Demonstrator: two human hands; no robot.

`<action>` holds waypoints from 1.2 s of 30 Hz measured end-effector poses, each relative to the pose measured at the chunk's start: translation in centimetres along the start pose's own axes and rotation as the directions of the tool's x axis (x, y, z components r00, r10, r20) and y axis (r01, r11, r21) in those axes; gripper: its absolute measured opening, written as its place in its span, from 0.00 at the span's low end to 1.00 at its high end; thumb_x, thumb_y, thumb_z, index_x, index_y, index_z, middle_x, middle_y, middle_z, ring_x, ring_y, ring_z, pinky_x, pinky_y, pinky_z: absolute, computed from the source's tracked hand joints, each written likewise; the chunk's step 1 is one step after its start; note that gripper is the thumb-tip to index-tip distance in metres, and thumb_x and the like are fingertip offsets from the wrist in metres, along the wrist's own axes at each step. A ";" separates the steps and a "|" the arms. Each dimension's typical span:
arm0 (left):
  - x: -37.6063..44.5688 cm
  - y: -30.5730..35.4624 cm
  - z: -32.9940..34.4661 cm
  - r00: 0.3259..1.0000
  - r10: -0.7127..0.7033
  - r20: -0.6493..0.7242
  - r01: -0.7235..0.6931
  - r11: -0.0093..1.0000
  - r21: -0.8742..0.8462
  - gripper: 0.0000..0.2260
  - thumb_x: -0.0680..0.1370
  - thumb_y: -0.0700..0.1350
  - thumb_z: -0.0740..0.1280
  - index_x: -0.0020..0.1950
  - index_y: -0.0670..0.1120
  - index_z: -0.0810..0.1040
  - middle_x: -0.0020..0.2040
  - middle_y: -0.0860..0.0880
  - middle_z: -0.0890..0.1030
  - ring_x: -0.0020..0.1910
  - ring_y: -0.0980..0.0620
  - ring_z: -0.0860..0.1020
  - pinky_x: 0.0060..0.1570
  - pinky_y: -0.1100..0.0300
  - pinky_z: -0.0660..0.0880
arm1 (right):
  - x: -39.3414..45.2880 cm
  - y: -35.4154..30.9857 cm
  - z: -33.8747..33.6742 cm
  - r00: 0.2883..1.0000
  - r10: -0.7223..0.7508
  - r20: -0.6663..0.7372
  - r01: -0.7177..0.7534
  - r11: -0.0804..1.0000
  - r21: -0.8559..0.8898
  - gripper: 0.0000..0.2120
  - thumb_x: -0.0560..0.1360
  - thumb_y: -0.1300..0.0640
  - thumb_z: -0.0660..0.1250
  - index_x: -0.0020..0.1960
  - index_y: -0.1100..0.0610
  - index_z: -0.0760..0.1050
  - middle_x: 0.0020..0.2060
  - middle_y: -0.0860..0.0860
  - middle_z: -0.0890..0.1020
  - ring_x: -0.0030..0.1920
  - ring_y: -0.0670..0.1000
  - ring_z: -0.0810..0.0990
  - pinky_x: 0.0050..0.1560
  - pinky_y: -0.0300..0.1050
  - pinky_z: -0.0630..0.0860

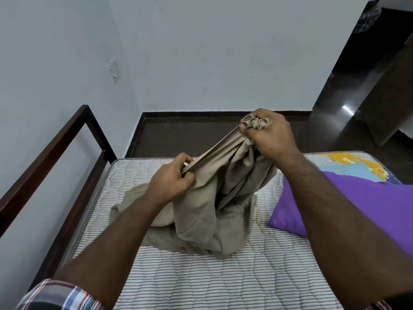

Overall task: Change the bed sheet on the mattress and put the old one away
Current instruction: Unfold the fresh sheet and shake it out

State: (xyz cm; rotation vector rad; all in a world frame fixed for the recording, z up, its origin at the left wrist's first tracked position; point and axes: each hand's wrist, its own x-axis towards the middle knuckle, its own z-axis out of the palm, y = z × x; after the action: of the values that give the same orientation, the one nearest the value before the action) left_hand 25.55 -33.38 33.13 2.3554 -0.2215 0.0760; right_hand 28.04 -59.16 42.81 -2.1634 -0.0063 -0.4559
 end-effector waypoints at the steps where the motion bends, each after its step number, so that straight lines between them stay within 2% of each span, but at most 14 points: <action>1: 0.2 -0.4 0.1 1.000 -0.015 -0.006 0.015 0.999 0.038 0.13 0.69 0.53 0.60 0.53 0.56 0.73 0.40 0.53 0.82 0.42 0.48 0.80 0.42 0.51 0.77 | 0.1 -0.3 -0.2 1.000 -0.011 -0.007 0.011 1.000 0.021 0.04 0.70 0.51 0.76 0.41 0.47 0.81 0.38 0.42 0.84 0.42 0.43 0.82 0.47 0.40 0.78; 8: 2.4 -4.0 -0.2 0.987 -0.155 0.051 0.159 0.983 -0.089 0.09 0.80 0.45 0.63 0.42 0.54 0.78 0.31 0.55 0.81 0.31 0.52 0.80 0.43 0.48 0.80 | 3.4 -0.2 -5.2 0.888 -0.002 -0.459 0.075 0.987 0.140 0.05 0.68 0.49 0.72 0.42 0.48 0.80 0.38 0.44 0.83 0.44 0.49 0.84 0.51 0.52 0.80; 11: 5.4 -1.2 -3.4 0.960 -0.139 -0.243 0.060 0.950 -0.307 0.09 0.78 0.48 0.63 0.40 0.53 0.79 0.31 0.56 0.79 0.34 0.52 0.76 0.42 0.53 0.77 | 4.6 -0.3 -6.6 0.872 0.001 -0.490 0.055 0.994 0.099 0.10 0.68 0.46 0.70 0.45 0.50 0.81 0.40 0.45 0.83 0.45 0.50 0.84 0.51 0.52 0.80; 13: 6.6 2.1 -6.4 0.866 -0.064 -0.497 -0.085 0.958 -0.273 0.08 0.77 0.48 0.61 0.39 0.50 0.74 0.33 0.55 0.74 0.37 0.54 0.71 0.40 0.56 0.70 | 5.1 -0.8 -7.5 0.855 -0.030 -0.517 0.074 0.995 0.064 0.10 0.69 0.46 0.70 0.45 0.52 0.81 0.40 0.45 0.83 0.45 0.50 0.83 0.51 0.50 0.80; 15: 7.1 4.7 -8.3 0.784 0.053 -0.619 -0.284 0.917 -0.281 0.07 0.77 0.42 0.60 0.44 0.48 0.77 0.38 0.56 0.76 0.41 0.56 0.73 0.43 0.58 0.71 | 5.2 -1.4 -8.4 0.726 -0.073 -0.684 0.126 0.992 0.027 0.11 0.72 0.47 0.68 0.47 0.55 0.80 0.41 0.48 0.83 0.45 0.51 0.83 0.50 0.45 0.78; 17: 7.1 5.8 -8.4 0.849 0.099 -0.520 -0.295 0.905 -0.308 0.09 0.81 0.44 0.59 0.47 0.49 0.79 0.39 0.55 0.78 0.41 0.55 0.76 0.44 0.56 0.72 | 4.5 -2.5 -8.7 0.595 -0.178 -0.784 0.218 0.974 -0.056 0.11 0.75 0.50 0.67 0.48 0.58 0.79 0.44 0.51 0.84 0.45 0.51 0.82 0.50 0.44 0.76; 19: 7.3 5.0 -7.2 0.980 -0.020 -0.198 -0.018 0.982 -0.186 0.13 0.84 0.53 0.59 0.48 0.48 0.79 0.38 0.51 0.79 0.39 0.51 0.76 0.40 0.54 0.73 | 4.3 -2.6 -7.8 0.755 -0.269 -0.598 0.221 0.963 -0.155 0.06 0.75 0.56 0.67 0.48 0.58 0.79 0.44 0.53 0.83 0.45 0.51 0.80 0.50 0.45 0.75; 21: 7.4 3.2 -6.9 0.974 -0.185 -0.134 0.159 0.970 -0.186 0.16 0.84 0.54 0.60 0.50 0.45 0.81 0.44 0.47 0.82 0.45 0.49 0.78 0.47 0.54 0.74 | 3.6 -1.2 -6.7 0.969 -0.138 -0.204 0.100 0.977 -0.188 0.03 0.73 0.58 0.70 0.46 0.57 0.80 0.42 0.50 0.83 0.45 0.50 0.81 0.48 0.44 0.74; 23: 7.6 2.0 -8.1 0.890 -0.199 -0.410 0.032 0.925 -0.379 0.11 0.82 0.53 0.62 0.49 0.48 0.80 0.47 0.49 0.81 0.48 0.53 0.76 0.53 0.55 0.73 | 2.8 0.1 -6.7 0.978 -0.044 -0.203 0.039 0.999 -0.030 0.05 0.70 0.53 0.72 0.43 0.53 0.79 0.40 0.47 0.82 0.45 0.50 0.82 0.51 0.47 0.78; 25: 7.7 1.9 -9.4 0.786 -0.085 -0.612 -0.194 0.906 -0.375 0.07 0.81 0.50 0.61 0.48 0.52 0.78 0.46 0.53 0.80 0.47 0.57 0.76 0.54 0.58 0.72 | 2.8 0.4 -7.1 0.869 -0.075 -0.490 0.104 0.994 0.032 0.08 0.71 0.49 0.71 0.45 0.53 0.79 0.39 0.46 0.81 0.43 0.49 0.81 0.50 0.46 0.78; 27: 7.8 2.9 -9.3 0.804 0.021 -0.594 -0.255 0.915 -0.313 0.09 0.80 0.44 0.60 0.53 0.50 0.79 0.52 0.51 0.82 0.52 0.55 0.79 0.57 0.59 0.74 | 2.8 -0.8 -7.0 0.806 -0.124 -0.579 0.176 0.984 0.033 0.06 0.73 0.51 0.71 0.45 0.53 0.79 0.37 0.44 0.80 0.42 0.46 0.79 0.48 0.41 0.76; 29: 7.3 4.1 -8.0 0.895 0.078 -0.439 -0.219 0.934 -0.282 0.10 0.77 0.39 0.61 0.51 0.48 0.81 0.47 0.51 0.83 0.47 0.57 0.79 0.51 0.59 0.74 | 2.3 -1.5 -5.4 0.953 -0.114 -0.281 0.146 0.985 0.095 0.05 0.71 0.55 0.74 0.41 0.51 0.78 0.35 0.43 0.80 0.41 0.46 0.80 0.48 0.44 0.78; 31: 6.8 4.4 -6.4 0.936 0.073 -0.344 -0.170 0.950 -0.262 0.09 0.76 0.35 0.63 0.44 0.47 0.79 0.40 0.52 0.79 0.38 0.61 0.74 0.42 0.61 0.71 | 0.8 -0.7 -3.0 0.993 -0.014 0.114 0.000 0.992 0.128 0.06 0.70 0.56 0.76 0.37 0.52 0.79 0.35 0.48 0.82 0.39 0.47 0.80 0.47 0.46 0.77; 36: 5.9 3.4 -6.3 0.919 -0.092 -0.383 -0.106 0.879 -0.465 0.10 0.78 0.38 0.64 0.41 0.51 0.75 0.39 0.53 0.77 0.38 0.58 0.73 0.40 0.61 0.69 | 1.2 0.6 -3.5 0.959 0.145 -0.243 0.029 0.804 0.594 0.10 0.70 0.66 0.71 0.43 0.52 0.82 0.39 0.48 0.84 0.42 0.46 0.81 0.50 0.44 0.77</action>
State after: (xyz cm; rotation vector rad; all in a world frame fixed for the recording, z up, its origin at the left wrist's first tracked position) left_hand 30.83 -32.12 40.71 1.7944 -0.0396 0.4477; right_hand 28.13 -62.42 44.60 -1.4612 0.0660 -0.6250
